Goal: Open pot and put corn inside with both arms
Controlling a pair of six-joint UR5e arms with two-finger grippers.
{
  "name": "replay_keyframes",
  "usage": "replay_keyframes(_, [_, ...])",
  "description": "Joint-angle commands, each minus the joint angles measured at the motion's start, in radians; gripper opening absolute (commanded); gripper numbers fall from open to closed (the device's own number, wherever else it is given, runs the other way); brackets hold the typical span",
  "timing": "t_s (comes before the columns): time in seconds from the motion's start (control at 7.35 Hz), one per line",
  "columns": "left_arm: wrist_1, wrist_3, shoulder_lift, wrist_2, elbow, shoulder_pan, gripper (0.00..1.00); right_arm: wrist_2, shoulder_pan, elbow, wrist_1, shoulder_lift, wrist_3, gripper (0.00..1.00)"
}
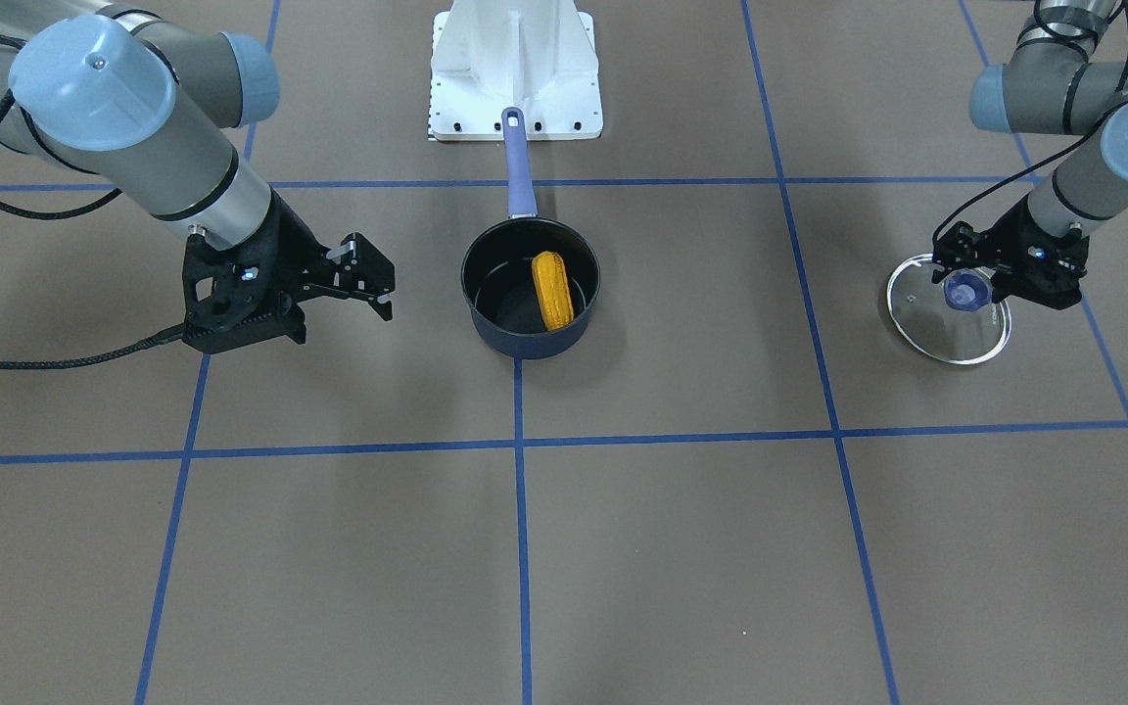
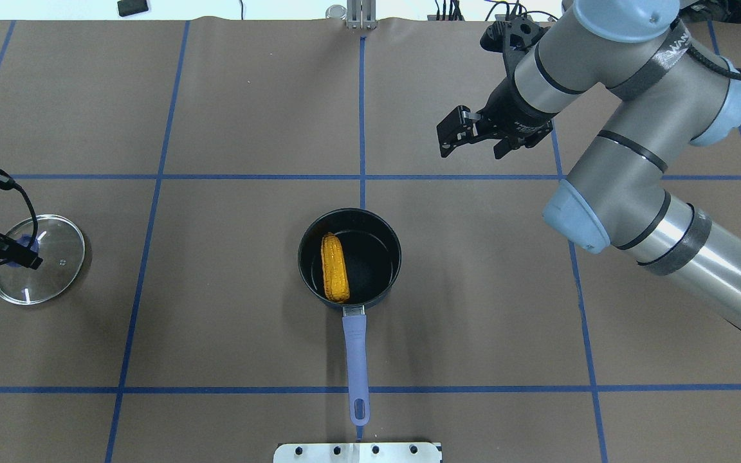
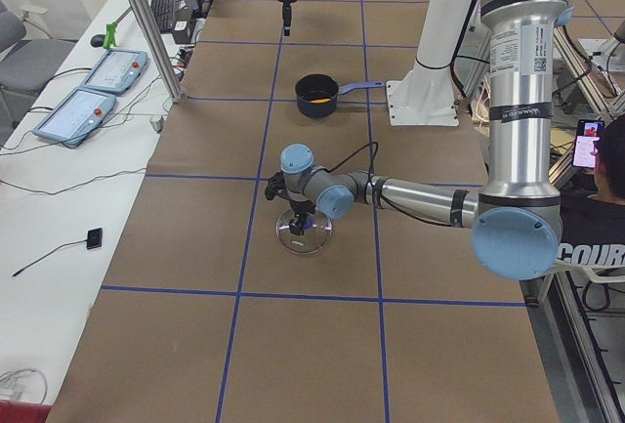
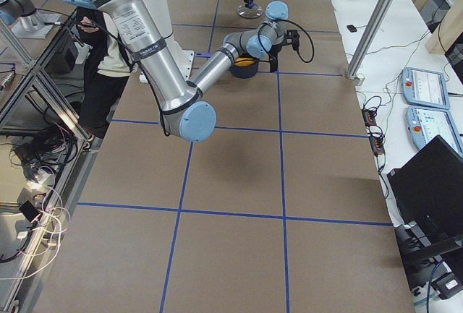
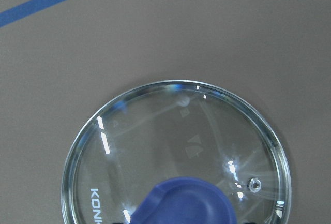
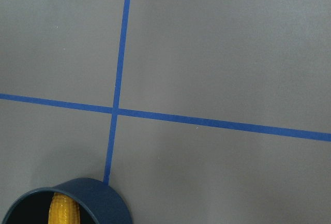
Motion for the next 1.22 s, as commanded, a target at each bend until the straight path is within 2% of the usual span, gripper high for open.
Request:
replay_keyframes(0.0, [0.01,-0.002,0.003,-0.012,-0.048,-0.01,0.97,0.004,0.008,0.006,0.008,-0.033,-0.01,1.0])
replay_keyframes(0.14, [0.017,0.001,0.02,-0.024,-0.084,-0.038,0.98,0.007,0.03,0.016,0.008,-0.07,-0.066,1.0])
replay_keyframes(0.27, [0.017,0.014,0.032,-0.128,-0.086,-0.153,0.98,0.016,0.076,0.045,0.01,-0.148,-0.179,1.0])
replay_keyframes(0.41, [0.018,0.113,0.041,-0.232,-0.079,-0.279,0.98,0.061,0.149,0.046,0.013,-0.211,-0.281,1.0])
replay_keyframes(0.54, [0.021,0.216,0.082,-0.288,-0.072,-0.382,0.98,0.12,0.233,0.042,0.011,-0.271,-0.38,1.0])
replay_keyframes(0.68, [0.055,0.294,0.09,-0.287,-0.066,-0.444,0.98,0.156,0.31,0.043,0.013,-0.329,-0.459,1.0])
replay_keyframes(0.95, [0.246,0.519,0.087,-0.235,-0.067,-0.601,0.98,0.168,0.401,0.037,0.014,-0.432,-0.606,1.0])
replay_keyframes(1.09, [0.329,0.638,0.08,-0.209,-0.073,-0.674,0.98,0.173,0.429,0.037,0.013,-0.44,-0.614,1.0])
